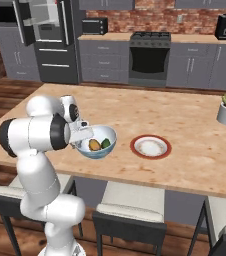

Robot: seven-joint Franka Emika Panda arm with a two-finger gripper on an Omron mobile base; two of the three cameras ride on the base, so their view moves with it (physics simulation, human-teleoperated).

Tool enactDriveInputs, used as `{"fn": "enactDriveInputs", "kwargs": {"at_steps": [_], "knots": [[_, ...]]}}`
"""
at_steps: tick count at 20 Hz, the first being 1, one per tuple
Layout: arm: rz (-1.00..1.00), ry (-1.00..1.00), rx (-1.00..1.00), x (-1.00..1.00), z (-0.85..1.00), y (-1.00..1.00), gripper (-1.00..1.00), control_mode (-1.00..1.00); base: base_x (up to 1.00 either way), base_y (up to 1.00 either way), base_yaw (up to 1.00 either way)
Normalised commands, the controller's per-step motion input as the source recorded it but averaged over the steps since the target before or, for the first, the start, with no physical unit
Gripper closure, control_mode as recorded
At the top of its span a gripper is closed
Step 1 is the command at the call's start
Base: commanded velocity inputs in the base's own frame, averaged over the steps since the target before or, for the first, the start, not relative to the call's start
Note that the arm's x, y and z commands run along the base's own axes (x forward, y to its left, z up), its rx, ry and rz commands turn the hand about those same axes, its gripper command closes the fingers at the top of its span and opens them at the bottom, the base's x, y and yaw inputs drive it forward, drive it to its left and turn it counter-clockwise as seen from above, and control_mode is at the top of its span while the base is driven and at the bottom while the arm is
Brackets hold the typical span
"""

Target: Pick the chicken drumstick and avocado from their plates and place them in the bowl. Then put the bowl in the fridge.

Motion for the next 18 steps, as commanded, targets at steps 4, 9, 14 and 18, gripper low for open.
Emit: {"fn": "enactDriveInputs", "kwargs": {"at_steps": [4,9,14,18], "knots": [[-0.01,0.00,0.00,-0.07,-0.05,-0.10,1.00,-1.00,0.00,0.00,0.00],[0.07,-0.11,0.06,-0.32,0.38,0.00,1.00,-1.00,0.00,0.00,0.00],[0.20,-0.13,0.02,-0.49,0.46,0.11,1.00,-1.00,0.00,0.00,0.00],[0.29,-0.02,0.00,-0.55,0.29,0.10,1.00,-1.00,0.00,0.00,0.00]]}}
